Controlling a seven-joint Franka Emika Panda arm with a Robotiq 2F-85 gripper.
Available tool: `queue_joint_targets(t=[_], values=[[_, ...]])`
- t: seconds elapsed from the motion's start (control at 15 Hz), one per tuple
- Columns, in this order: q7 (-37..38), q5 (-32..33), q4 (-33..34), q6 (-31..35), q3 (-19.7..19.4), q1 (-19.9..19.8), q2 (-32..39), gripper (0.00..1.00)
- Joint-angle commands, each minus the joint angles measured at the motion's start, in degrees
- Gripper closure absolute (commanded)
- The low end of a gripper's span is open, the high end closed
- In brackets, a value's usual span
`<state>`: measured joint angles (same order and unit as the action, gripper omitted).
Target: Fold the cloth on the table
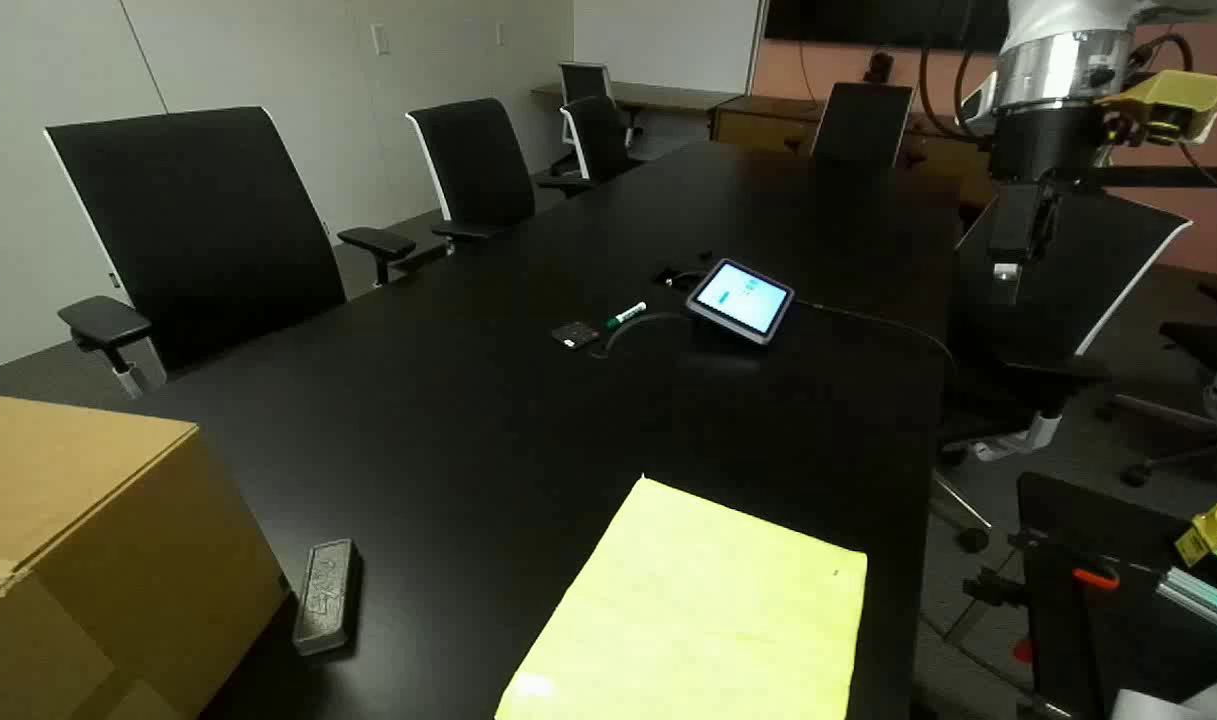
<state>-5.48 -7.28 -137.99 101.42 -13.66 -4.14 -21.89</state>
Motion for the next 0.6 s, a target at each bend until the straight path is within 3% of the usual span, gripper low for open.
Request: queue_joint_targets(t=[0.0, 0.33, 0.53], values=[[-0.47, -0.46, 0.24, -0.10, 1.37, -1.51, 0.17, 0.00], [-0.94, -0.12, 0.44, 0.46, 1.49, -1.58, 1.06, 0.00], [-1.91, -0.43, -0.33, 4.83, 1.55, -1.29, 5.49, 0.00]])
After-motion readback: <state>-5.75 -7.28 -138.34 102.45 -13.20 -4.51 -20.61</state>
